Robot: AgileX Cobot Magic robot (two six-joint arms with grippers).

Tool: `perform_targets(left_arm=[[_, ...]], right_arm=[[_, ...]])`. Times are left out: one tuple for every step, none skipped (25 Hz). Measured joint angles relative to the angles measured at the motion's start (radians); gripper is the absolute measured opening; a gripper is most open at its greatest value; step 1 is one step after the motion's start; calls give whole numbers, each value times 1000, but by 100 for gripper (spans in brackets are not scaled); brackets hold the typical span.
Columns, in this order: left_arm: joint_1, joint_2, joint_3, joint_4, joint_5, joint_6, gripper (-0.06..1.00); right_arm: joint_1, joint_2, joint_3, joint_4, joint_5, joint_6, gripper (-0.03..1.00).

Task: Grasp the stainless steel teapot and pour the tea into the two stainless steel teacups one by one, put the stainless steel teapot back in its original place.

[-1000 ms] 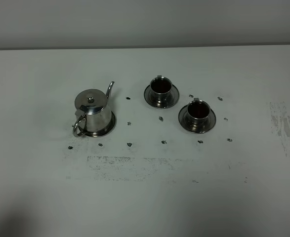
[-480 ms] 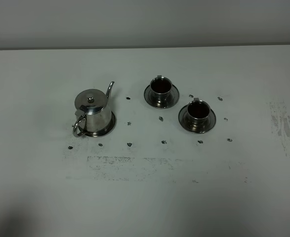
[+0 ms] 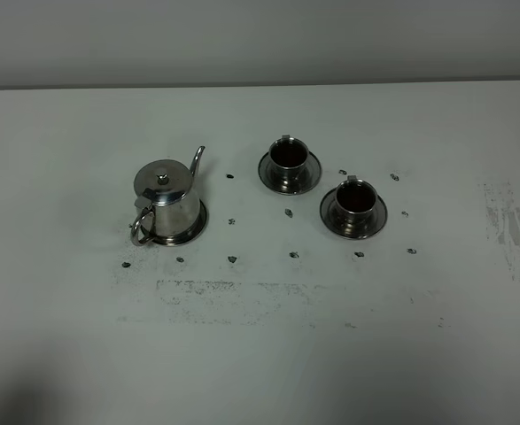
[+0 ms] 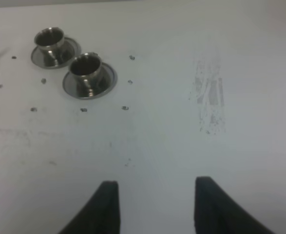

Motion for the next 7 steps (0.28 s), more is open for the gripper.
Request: perform_targets(left_arm=[[0, 0, 0, 0, 0, 0, 33], [0, 0, 0, 0, 0, 0, 33], [0, 0, 0, 0, 0, 0, 33], [0, 0, 0, 0, 0, 0, 33], [0, 0, 0, 0, 0, 0, 33], [0, 0, 0, 0, 0, 0, 33], [0, 0, 0, 0, 0, 0, 33]], right_arm=[[0, 0, 0, 0, 0, 0, 35], [0, 0, 0, 0, 0, 0, 35], [0, 0, 0, 0, 0, 0, 35], [0, 0, 0, 0, 0, 0, 35], [0, 0, 0, 0, 0, 0, 35], [0, 0, 0, 0, 0, 0, 35], [0, 0, 0, 0, 0, 0, 35]])
